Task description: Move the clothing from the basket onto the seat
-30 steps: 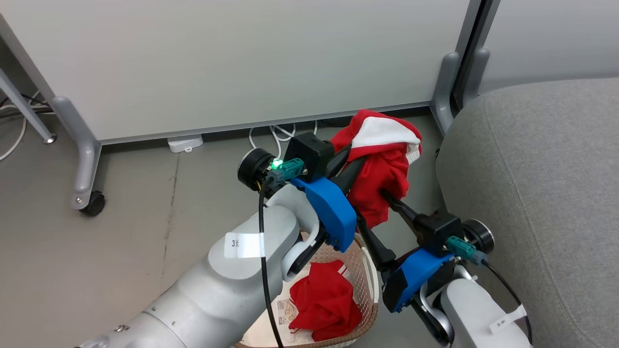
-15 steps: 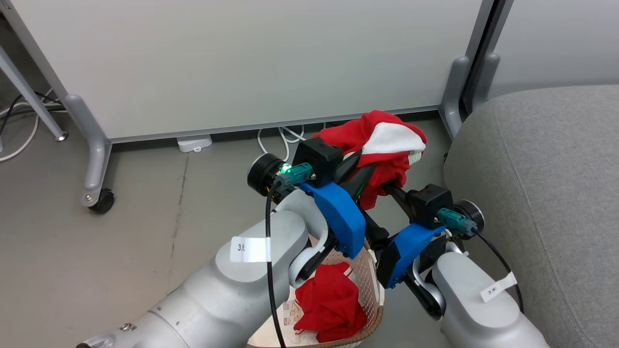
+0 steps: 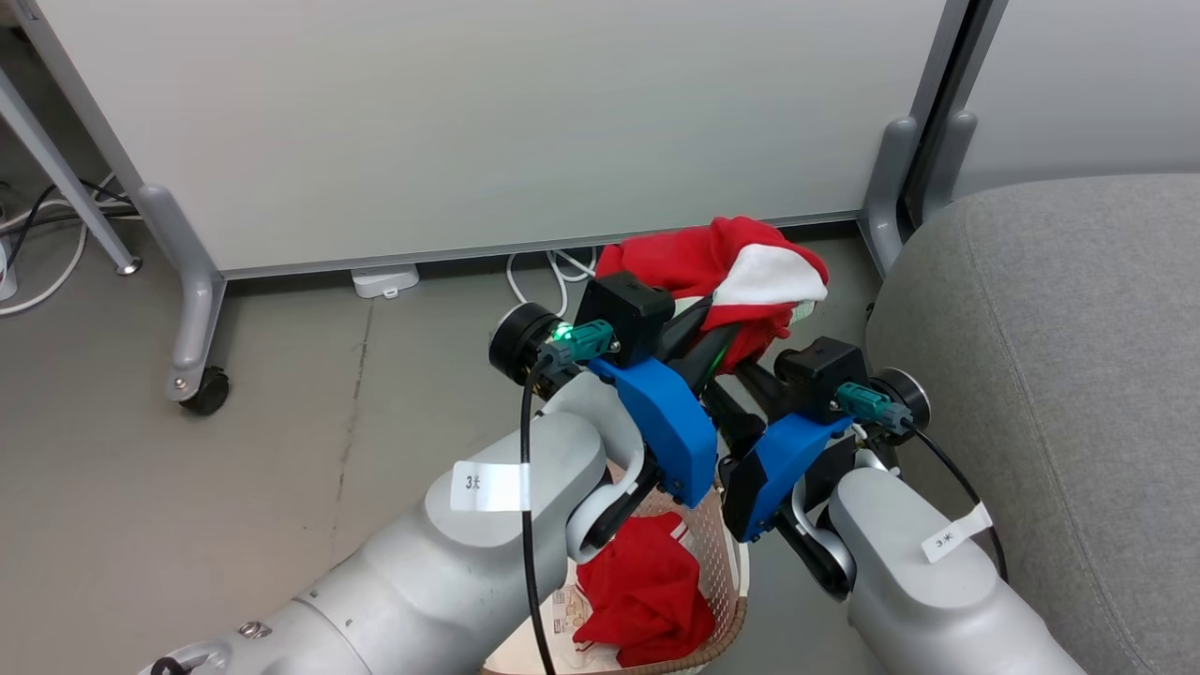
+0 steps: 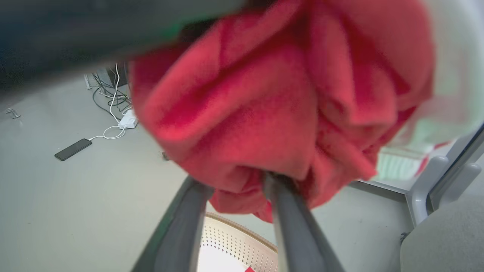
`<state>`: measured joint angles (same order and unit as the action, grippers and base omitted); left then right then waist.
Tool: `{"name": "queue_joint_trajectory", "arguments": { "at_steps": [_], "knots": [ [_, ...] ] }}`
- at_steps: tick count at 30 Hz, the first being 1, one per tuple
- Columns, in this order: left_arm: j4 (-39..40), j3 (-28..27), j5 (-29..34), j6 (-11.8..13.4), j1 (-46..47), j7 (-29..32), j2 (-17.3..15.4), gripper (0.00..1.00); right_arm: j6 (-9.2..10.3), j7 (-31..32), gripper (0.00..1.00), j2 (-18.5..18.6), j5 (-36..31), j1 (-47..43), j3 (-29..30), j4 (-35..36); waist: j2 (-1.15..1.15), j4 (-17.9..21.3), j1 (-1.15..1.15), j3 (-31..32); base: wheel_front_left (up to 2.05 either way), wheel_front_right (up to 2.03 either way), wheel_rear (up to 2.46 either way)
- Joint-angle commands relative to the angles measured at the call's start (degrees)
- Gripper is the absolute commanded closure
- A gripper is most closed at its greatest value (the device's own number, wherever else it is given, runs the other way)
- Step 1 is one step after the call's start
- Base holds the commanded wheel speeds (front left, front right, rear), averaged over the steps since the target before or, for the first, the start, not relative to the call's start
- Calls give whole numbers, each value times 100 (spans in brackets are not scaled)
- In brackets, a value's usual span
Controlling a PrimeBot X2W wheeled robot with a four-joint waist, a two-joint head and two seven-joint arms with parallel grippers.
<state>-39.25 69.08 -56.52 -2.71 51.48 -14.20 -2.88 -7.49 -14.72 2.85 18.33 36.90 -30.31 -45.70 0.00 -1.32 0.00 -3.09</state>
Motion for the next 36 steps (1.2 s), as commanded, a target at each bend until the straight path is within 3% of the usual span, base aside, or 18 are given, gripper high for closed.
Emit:
{"name": "queue_joint_trajectory", "arguments": {
  "at_steps": [1,19,21,24,25,26,36],
  "knots": [
    [-19,5,-35,22,71,-14,-2,100,-1,-28,100,6,26,75,-18,-15,0,5,0,-1,0,0,0],
    [-242,-8,-60,70,165,-102,-3,100,-1,-56,100,7,7,-136,35,190,0,130,0,-20,0,0,0],
    [-251,-16,-46,66,157,-105,-3,69,-1,-56,100,7,-20,-141,56,212,0,128,0,-19,0,0,0],
    [-267,-32,-33,65,135,-104,-3,45,-1,-56,100,7,-38,-165,72,239,0,128,0,-16,0,0,0],
    [-272,-41,-27,63,125,-104,-3,15,-1,-56,100,7,-35,-170,76,246,0,129,0,-14,0,0,0],
    [-279,-50,-17,57,114,-105,-3,0,-1,-56,100,7,-38,-177,82,257,0,129,0,-12,0,0,0],
    [-262,-318,159,97,13,-107,-5,0,-1,-57,100,7,-76,-180,149,279,0,117,0,-22,0,0,0]
  ]
}}
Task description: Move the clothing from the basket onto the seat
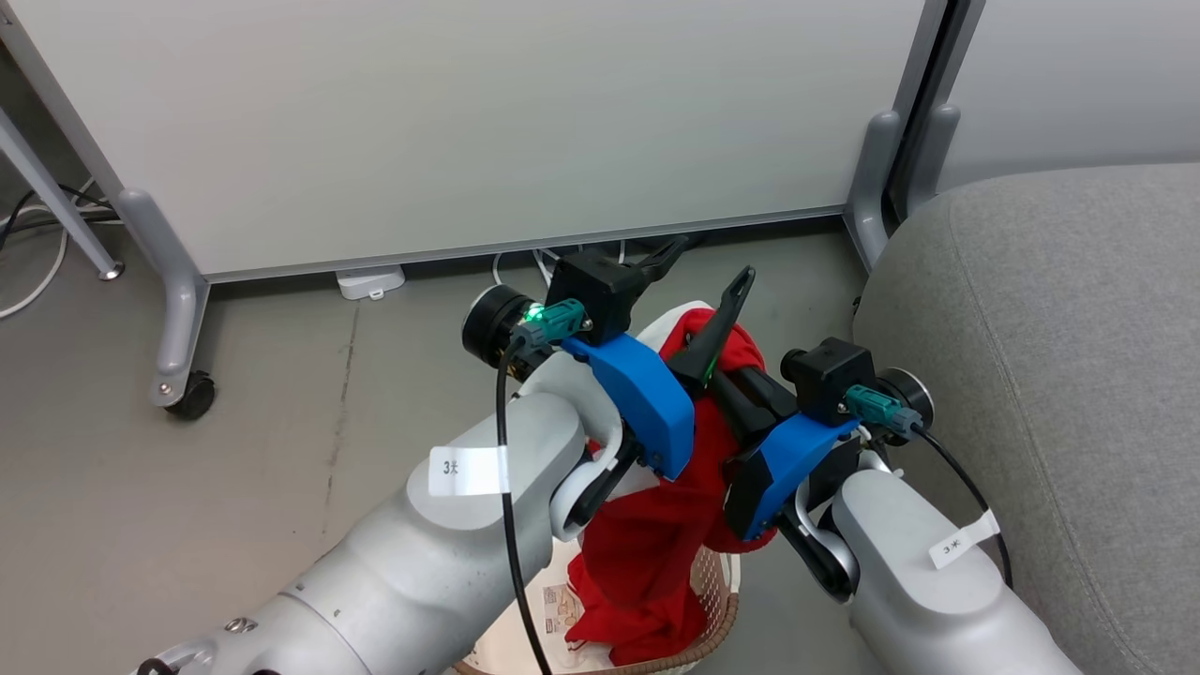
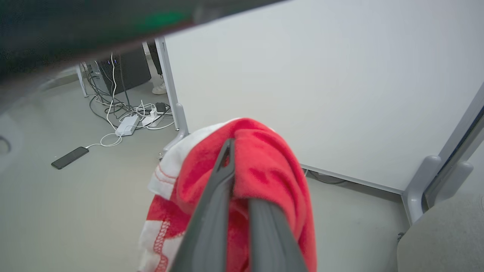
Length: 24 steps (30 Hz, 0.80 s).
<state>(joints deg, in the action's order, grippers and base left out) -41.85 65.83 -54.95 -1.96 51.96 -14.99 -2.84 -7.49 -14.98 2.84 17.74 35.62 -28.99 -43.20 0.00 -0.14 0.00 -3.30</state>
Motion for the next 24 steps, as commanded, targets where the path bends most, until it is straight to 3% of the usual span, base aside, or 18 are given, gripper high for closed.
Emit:
{"name": "queue_joint_trajectory", "arguments": {
  "at_steps": [1,10,18,24],
  "knots": [
    [-9,-56,55,28,-77,-28,-9,0,-1,-30,100,8,-24,-50,29,35,0,-5,0,-7,0,0,0],
    [593,-962,955,93,-883,-27,-379,0,-1,-30,100,8,-134,-102,149,104,0,-10,0,-33,0,0,0],
    [1584,-2179,1990,124,-2195,-23,-793,0,-1,-29,100,8,-253,-181,271,145,0,-19,0,-14,0,0,0],
    [2168,-3130,2631,173,-3176,-23,-893,0,-1,-28,100,8,-312,-254,299,132,0,11,0,39,0,0,0]
  ]
}}
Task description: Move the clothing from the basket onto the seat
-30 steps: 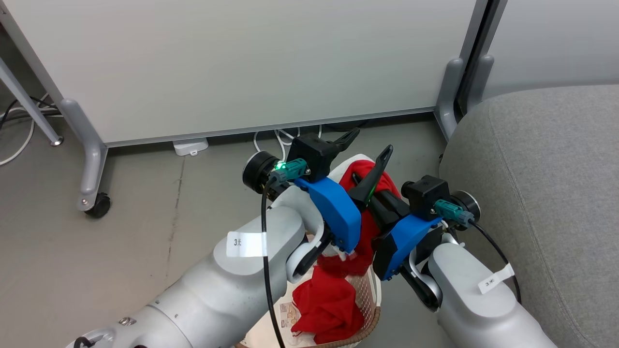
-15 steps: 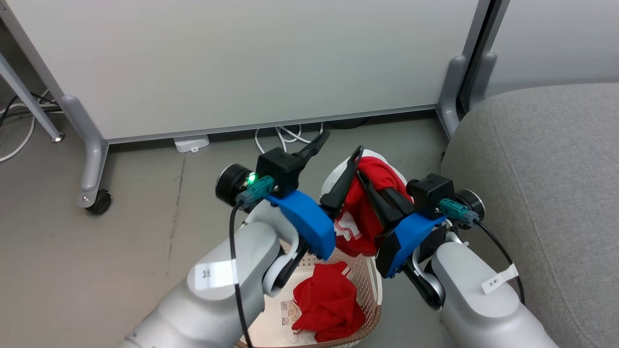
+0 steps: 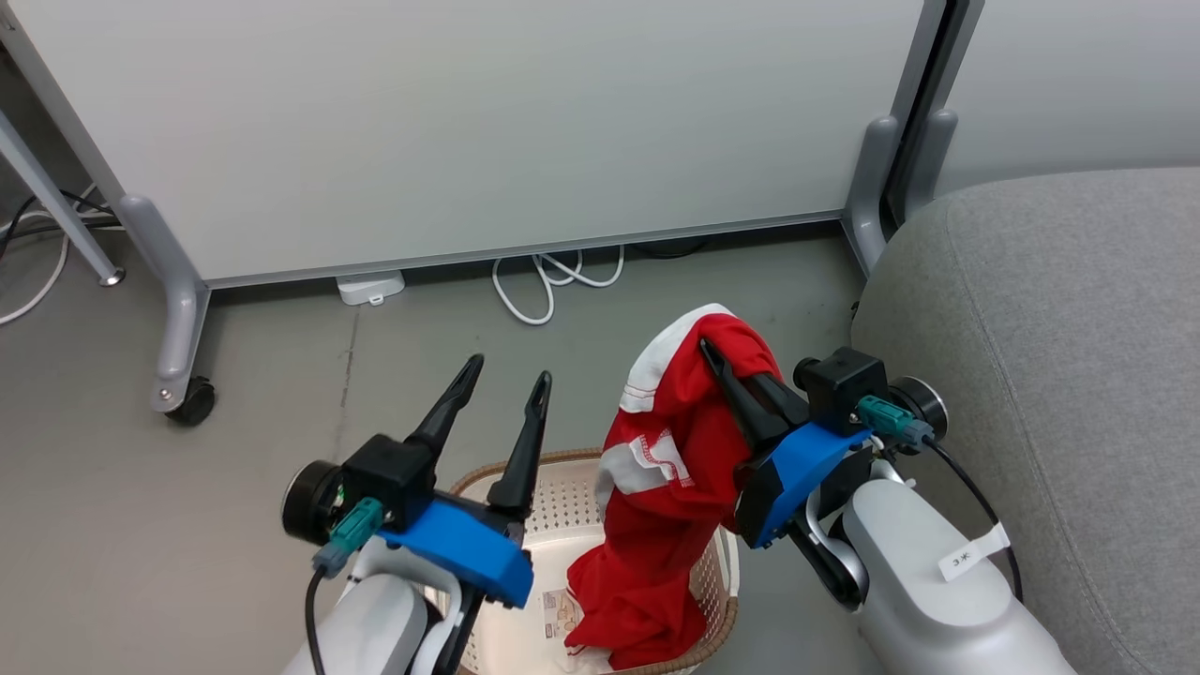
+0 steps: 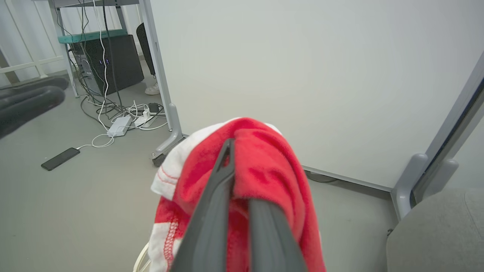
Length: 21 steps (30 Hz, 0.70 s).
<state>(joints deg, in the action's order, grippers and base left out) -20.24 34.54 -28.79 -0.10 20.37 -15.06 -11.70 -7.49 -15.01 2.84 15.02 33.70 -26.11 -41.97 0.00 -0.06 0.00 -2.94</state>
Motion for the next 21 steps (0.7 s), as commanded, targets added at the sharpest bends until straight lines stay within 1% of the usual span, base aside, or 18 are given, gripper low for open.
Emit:
{"name": "queue_joint_trajectory", "arguments": {
  "at_steps": [1,4,10,16,21],
  "knots": [
    [72,-143,88,-38,-174,-16,1,0,-1,-25,100,8,-45,-73,8,-2,0,9,0,10,0,0,0],
    [209,-524,280,-145,-565,-17,26,0,-1,-25,100,8,-49,-96,-5,-9,0,23,0,35,0,0,0],
    [385,-1087,662,-335,-1094,-17,134,0,-1,-24,100,8,-57,-126,22,0,0,26,0,51,0,0,0],
    [399,-1429,935,-490,-1310,-17,288,0,-1,-24,100,8,-85,-137,96,-19,0,14,0,52,0,0,0],
    [385,-1584,1119,-597,-1357,-17,403,0,-1,-25,100,8,-53,-147,71,-6,0,40,0,53,0,0,0]
  ]
}}
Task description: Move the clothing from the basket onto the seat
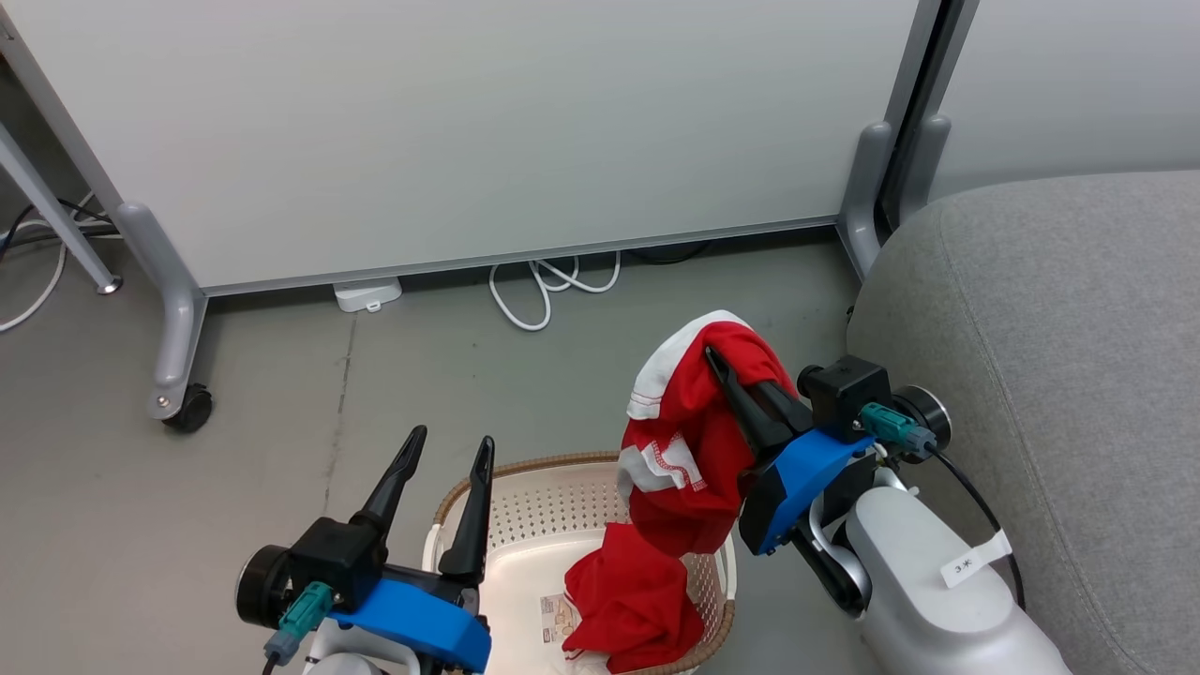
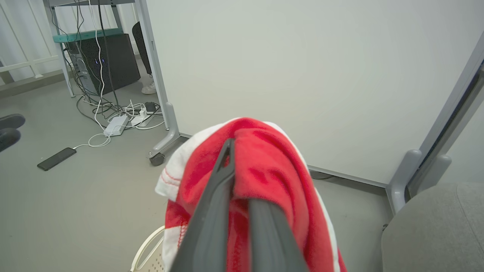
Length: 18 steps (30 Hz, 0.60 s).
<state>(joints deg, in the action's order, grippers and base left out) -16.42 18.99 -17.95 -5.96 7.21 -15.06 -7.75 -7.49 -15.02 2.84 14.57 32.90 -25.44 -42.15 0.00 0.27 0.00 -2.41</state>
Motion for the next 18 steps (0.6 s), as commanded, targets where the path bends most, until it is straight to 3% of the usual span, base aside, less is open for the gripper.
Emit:
{"name": "queue_joint_trajectory", "arguments": {
  "at_steps": [1,18],
  "knots": [
    [-9,-57,61,-27,-48,-17,24,0,-1,-23,100,8,-4,-69,3,12,0,16,0,-2,0,0,0],
    [-87,-268,245,-156,94,-17,209,0,-1,-23,100,8,42,-3,64,89,0,366,0,-112,0,0,0]
  ]
}}
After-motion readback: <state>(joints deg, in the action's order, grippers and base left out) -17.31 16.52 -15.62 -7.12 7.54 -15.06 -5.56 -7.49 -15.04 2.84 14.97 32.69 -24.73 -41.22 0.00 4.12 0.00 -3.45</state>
